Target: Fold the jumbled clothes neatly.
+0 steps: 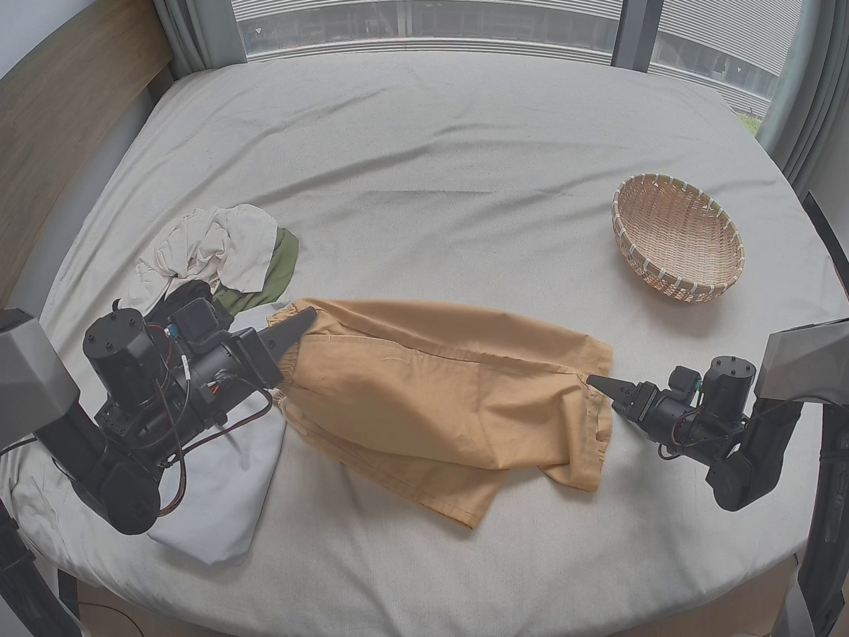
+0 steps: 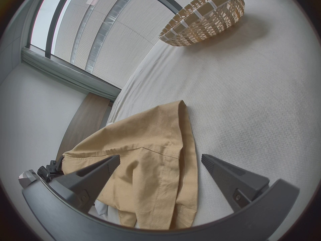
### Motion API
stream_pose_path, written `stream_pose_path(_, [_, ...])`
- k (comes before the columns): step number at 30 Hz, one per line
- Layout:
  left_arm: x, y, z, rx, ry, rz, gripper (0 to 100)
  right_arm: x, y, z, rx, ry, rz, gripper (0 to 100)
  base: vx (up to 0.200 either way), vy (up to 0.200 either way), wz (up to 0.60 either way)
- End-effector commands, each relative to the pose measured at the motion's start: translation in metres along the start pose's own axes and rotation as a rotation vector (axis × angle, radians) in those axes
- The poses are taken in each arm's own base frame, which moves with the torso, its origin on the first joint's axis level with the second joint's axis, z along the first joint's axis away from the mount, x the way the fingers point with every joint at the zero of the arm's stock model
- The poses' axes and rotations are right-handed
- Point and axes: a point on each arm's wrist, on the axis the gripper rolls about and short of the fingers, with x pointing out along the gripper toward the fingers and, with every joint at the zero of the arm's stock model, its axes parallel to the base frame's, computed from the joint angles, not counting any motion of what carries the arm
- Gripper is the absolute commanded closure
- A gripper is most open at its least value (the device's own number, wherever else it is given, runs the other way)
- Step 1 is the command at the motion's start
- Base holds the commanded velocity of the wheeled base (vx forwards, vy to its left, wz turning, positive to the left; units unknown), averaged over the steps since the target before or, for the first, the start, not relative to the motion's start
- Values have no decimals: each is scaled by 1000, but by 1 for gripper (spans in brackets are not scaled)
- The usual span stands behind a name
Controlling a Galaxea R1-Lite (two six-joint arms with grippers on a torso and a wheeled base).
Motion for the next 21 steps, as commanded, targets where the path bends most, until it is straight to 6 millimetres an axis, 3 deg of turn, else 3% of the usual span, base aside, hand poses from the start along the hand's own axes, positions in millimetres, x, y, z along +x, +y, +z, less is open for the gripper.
stream_pose_path(1, [0, 0, 0, -1, 1, 0, 100, 5, -1, -4, 3, 12, 4, 0, 0, 0, 0])
stream_pose_path(8, [0, 0, 0, 0, -1, 0, 100, 5, 9, 1, -17, -10, 27, 0, 0, 0, 0])
stream_pose_path(15, [0, 0, 0, 0, -1, 0, 100, -12, 26, 18, -42, -61, 48, 0, 0, 0, 0])
stream_pose_path(21, [0, 0, 1, 0, -2, 0, 100, -5, 31, 8, -44, -27, 63, 0, 0, 0, 0])
